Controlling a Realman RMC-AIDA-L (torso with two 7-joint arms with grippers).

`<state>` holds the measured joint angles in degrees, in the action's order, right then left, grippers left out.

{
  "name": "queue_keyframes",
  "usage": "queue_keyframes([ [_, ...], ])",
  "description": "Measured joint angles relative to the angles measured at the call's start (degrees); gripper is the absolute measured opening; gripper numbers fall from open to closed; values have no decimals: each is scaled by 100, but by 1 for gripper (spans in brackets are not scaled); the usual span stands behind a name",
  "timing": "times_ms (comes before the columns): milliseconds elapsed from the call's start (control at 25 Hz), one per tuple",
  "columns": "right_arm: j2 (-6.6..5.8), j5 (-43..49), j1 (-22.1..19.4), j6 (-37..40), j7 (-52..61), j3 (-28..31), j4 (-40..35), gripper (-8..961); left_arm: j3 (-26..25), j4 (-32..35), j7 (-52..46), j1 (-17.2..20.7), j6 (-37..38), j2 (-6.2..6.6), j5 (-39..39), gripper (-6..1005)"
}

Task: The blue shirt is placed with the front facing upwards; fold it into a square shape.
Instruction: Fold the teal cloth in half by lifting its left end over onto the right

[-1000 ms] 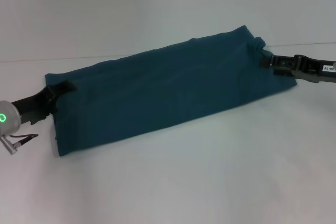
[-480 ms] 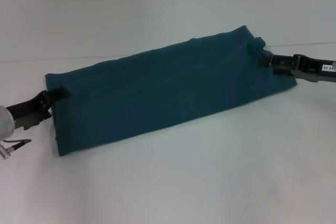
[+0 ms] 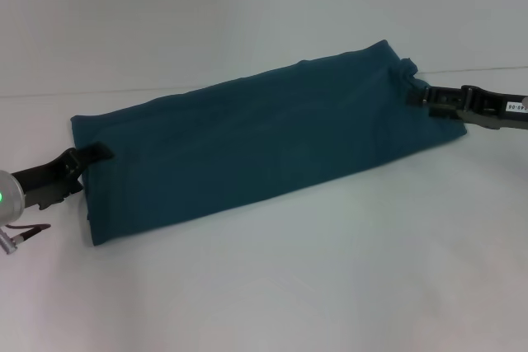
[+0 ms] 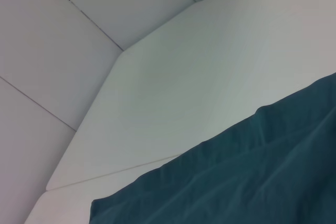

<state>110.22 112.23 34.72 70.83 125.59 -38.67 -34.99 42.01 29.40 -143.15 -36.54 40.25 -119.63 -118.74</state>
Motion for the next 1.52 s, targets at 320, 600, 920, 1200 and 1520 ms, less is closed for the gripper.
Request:
queue_keyframes([
  [320, 0, 1, -10, -5, 0, 0, 0, 784, 43, -87, 54, -116, 218, -14, -1, 810],
  [600, 12, -13, -17, -26, -57, 0, 4, 784, 276, -258, 26, -452, 346, 15, -16, 802],
  [920, 17, -42, -63, -24, -79, 7, -6, 784, 403, -294, -14, -520, 435, 156, -28, 755],
  [1200, 18, -43, -71, -43, -79, 9, 3, 785, 444, -220, 64, -492, 549, 135, -71, 481],
  [1520, 37, -44, -71, -45, -79, 8, 8, 785, 408, -95, 126, -479, 910, 122, -29, 261],
])
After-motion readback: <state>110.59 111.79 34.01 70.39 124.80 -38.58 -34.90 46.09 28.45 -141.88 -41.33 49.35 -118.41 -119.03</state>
